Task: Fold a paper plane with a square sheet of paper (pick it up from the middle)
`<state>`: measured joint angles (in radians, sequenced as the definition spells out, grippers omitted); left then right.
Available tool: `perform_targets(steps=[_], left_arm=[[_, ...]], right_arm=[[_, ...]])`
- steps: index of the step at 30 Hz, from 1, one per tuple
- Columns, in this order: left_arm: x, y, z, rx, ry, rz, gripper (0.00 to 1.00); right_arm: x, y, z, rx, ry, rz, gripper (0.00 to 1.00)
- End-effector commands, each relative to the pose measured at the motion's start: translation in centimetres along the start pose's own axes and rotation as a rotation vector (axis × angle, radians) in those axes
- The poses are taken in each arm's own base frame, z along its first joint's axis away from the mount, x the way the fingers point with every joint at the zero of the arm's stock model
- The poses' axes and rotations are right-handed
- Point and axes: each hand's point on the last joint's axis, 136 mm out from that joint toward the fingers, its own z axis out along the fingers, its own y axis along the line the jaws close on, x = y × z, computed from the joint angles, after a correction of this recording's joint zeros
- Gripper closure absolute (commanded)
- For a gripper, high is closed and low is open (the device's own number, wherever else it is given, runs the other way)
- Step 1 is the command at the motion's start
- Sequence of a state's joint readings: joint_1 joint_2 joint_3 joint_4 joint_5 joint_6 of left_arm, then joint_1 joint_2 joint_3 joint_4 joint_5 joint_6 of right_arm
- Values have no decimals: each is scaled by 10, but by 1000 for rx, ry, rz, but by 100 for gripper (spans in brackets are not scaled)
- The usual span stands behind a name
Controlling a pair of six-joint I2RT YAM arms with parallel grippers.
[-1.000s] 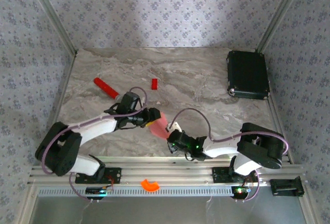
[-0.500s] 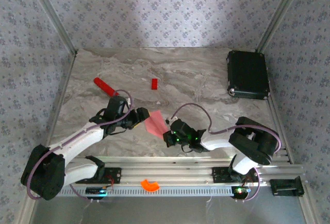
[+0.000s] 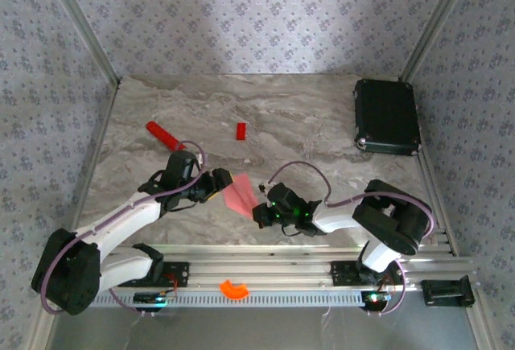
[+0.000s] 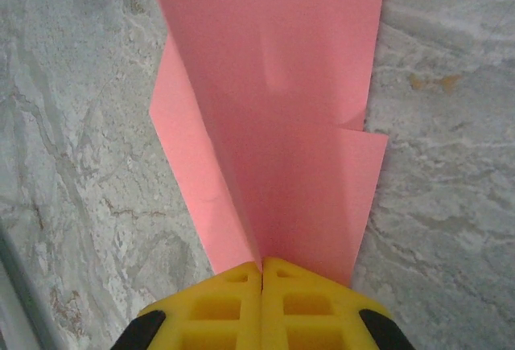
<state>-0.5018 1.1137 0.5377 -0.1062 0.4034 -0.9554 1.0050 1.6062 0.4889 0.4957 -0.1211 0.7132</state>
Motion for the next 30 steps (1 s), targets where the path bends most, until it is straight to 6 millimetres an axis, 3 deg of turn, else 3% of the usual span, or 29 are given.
perform_targets(steps=[1,26,30], left_arm=[[0,-1,-3,7,-2,-7,30],[0,-7,-1,36,10,-7,31],[3,-9,1,63,28,-7,45]], right_arm=[[15,-12,0,26,50,32,100],[12,-10,-3,-1,40,66,100],[13,-10,-6,-15,35,83,100]])
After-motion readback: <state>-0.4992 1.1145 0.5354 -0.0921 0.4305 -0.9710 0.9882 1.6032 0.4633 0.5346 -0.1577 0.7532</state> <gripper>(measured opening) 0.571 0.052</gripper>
